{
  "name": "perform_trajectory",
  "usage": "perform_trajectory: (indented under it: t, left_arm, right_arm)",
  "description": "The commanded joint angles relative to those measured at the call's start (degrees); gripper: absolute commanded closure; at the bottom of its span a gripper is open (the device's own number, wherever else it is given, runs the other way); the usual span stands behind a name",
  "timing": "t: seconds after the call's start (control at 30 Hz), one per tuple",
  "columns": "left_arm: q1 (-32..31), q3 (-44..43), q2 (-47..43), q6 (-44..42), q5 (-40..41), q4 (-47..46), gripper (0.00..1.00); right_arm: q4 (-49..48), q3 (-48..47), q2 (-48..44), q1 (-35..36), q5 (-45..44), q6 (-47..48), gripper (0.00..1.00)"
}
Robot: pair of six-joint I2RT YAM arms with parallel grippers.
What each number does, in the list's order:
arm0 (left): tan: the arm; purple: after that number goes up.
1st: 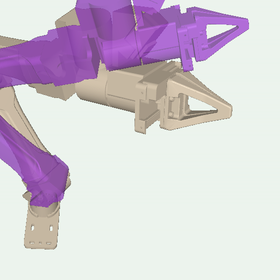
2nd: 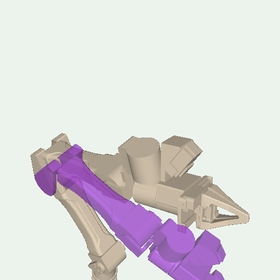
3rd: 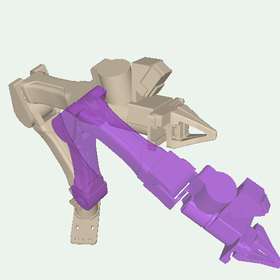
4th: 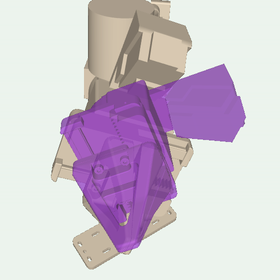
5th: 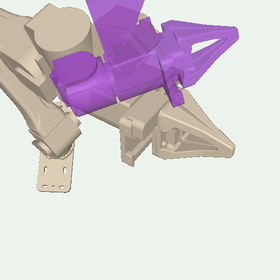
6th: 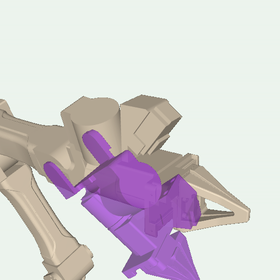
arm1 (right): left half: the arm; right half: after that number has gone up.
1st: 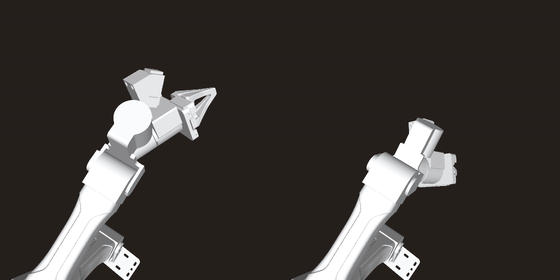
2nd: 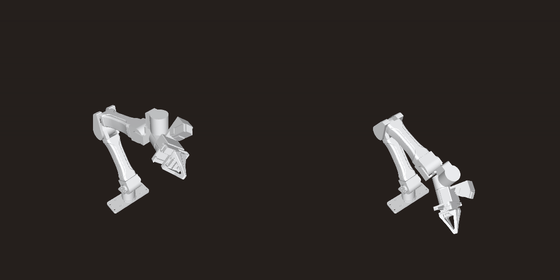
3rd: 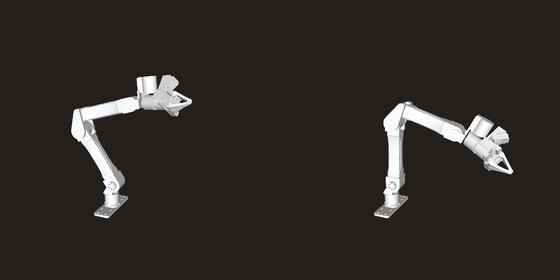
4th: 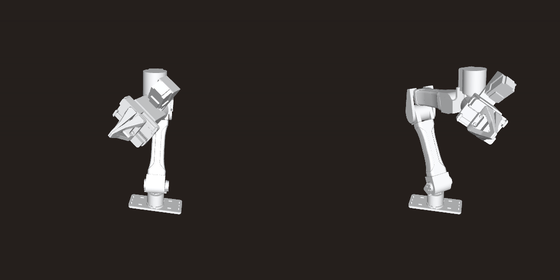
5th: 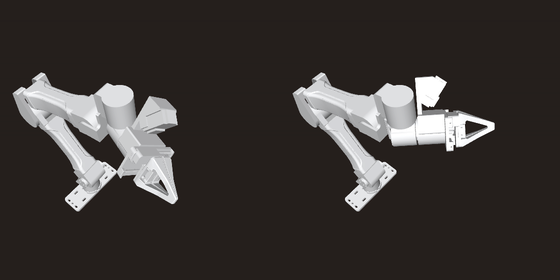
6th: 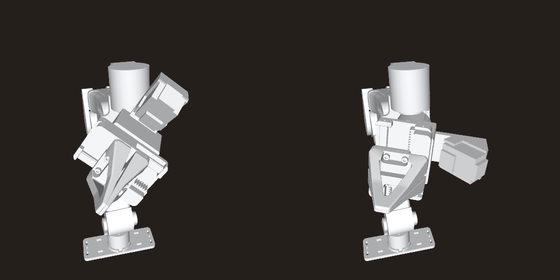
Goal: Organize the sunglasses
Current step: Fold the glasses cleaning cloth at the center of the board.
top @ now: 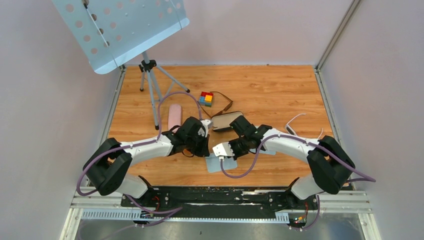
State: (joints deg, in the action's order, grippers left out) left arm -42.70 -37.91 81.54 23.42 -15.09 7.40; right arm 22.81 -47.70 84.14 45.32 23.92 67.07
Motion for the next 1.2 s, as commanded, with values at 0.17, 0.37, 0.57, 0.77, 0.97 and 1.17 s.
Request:
perform_trajectory:
  t: [0.17, 0.37, 0.57, 0.77, 0.97, 1.17]
  left_arm:
    - [-1.48, 0.82, 0.07, 0.72, -1.94, 0.50, 1.00]
    - [-2.70, 1.08, -0.22, 1.31, -2.27, 0.58, 1.00]
    - [-3.48, 1.29, -0.54, 1.74, -1.62, 0.84, 1.00]
    - [-3.71, 1.74, -1.37, 1.98, -1.48, 0.96, 1.00]
    - [-4.05, 2.22, -1.50, 2.22, -2.22, 0.77, 1.00]
    - [-4.21, 2.25, -2.60, 2.01, -2.38, 1.12, 1.00]
  right_arm:
    - [3.53, 2.62, -2.84, 1.87, 0.23, -1.20, 1.00]
    - [4.62, 3.69, -4.43, 2.46, 0.88, -2.06, 1.00]
    - [4.78, 4.66, -4.99, 3.57, 1.30, -2.95, 1.00]
    - [4.77, 5.07, -5.12, 4.49, 1.31, -3.59, 1.00]
    - [4.78, 5.16, -4.88, 4.87, 0.91, -3.62, 1.00]
    - [5.01, 4.94, -5.01, 5.06, 0.60, -3.55, 1.00]
